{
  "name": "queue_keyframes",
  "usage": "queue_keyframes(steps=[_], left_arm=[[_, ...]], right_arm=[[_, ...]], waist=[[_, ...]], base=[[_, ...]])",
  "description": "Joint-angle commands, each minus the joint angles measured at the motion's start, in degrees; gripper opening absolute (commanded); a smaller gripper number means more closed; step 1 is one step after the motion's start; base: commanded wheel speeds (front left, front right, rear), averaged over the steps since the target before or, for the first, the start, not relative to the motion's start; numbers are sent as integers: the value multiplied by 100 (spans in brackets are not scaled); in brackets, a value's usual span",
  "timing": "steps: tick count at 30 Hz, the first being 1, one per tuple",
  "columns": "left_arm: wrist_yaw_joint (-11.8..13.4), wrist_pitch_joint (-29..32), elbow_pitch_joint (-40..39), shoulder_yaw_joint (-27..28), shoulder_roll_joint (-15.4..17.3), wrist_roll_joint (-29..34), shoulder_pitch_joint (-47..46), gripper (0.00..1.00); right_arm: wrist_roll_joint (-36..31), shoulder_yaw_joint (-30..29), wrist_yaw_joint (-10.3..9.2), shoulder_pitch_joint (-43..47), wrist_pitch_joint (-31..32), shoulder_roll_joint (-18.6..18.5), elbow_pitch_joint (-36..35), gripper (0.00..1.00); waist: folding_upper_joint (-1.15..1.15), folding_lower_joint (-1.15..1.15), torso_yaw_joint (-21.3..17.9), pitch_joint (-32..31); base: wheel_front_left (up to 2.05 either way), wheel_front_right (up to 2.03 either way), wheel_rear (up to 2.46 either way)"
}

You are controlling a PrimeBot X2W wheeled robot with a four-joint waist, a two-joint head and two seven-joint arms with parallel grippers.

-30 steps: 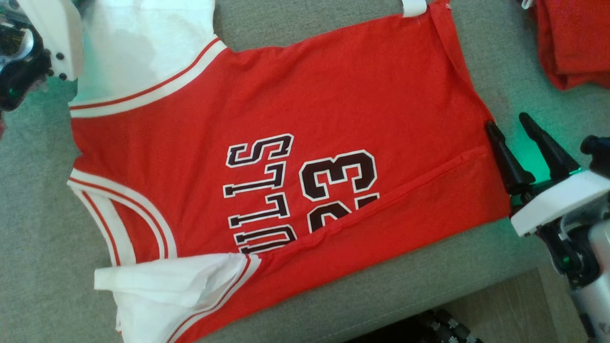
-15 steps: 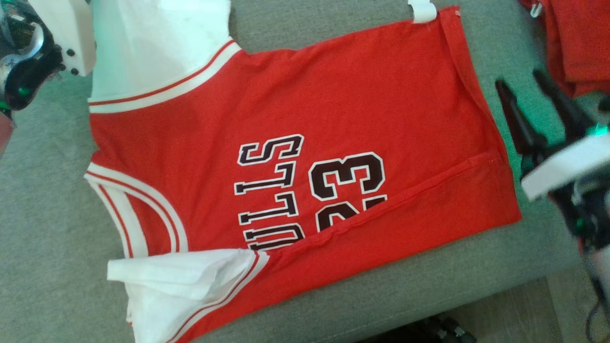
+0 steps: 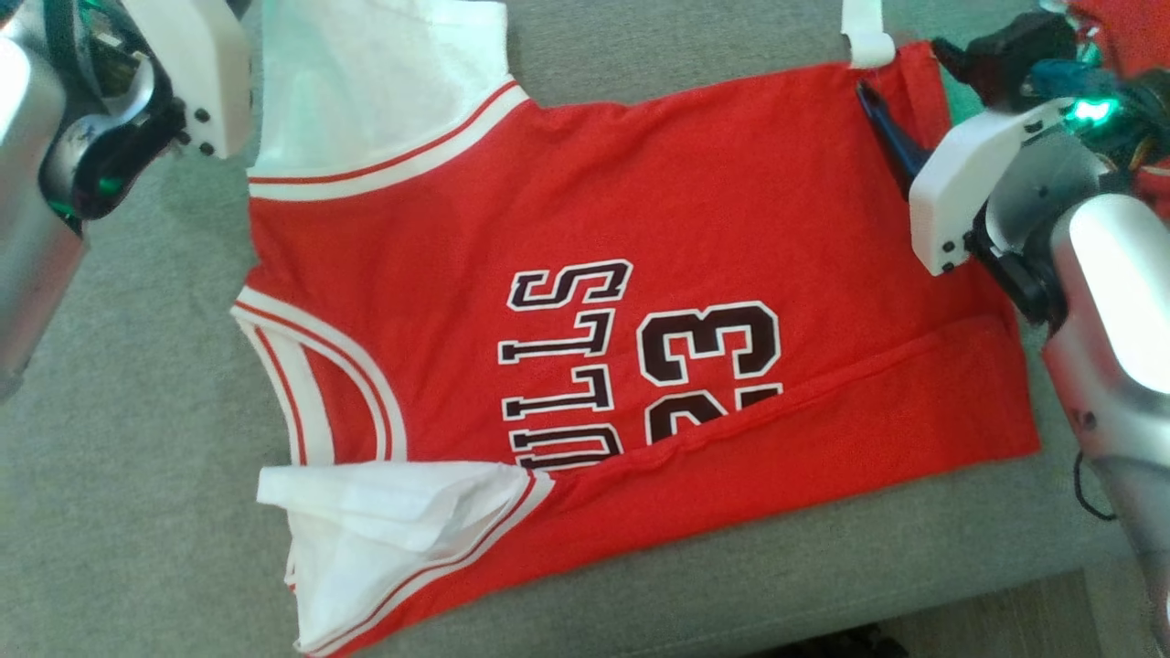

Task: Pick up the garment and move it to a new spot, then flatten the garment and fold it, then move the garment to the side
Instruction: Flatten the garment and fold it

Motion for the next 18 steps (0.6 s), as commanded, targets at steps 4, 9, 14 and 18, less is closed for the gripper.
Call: queue_keyframes(steps=[4, 9, 14, 18], left_arm=[[-46, -79, -194, 202, 155, 24, -275, 0], [-69, -135, -185, 158, 160, 10, -272, 0], [-88, -160, -141, 115, 151, -30, -280, 0], [-97, -191, -116, 90, 141, -41, -304, 0]], right_arm=[[-380, 14, -5, -162, 117, 5, 242, 100], [-804, -135, -5, -286, 91, 16, 521, 100], [-1095, -300, -5, -342, 36, 68, 714, 100], [-1229, -369, -5, -385, -45, 106, 780, 100]], waist=[[0, 0, 97, -2], [0, 0, 133, 7], [0, 0, 144, 8], [0, 0, 152, 10]], base=[[0, 0, 0], [0, 0, 0], [0, 0, 0], [0, 0, 0]])
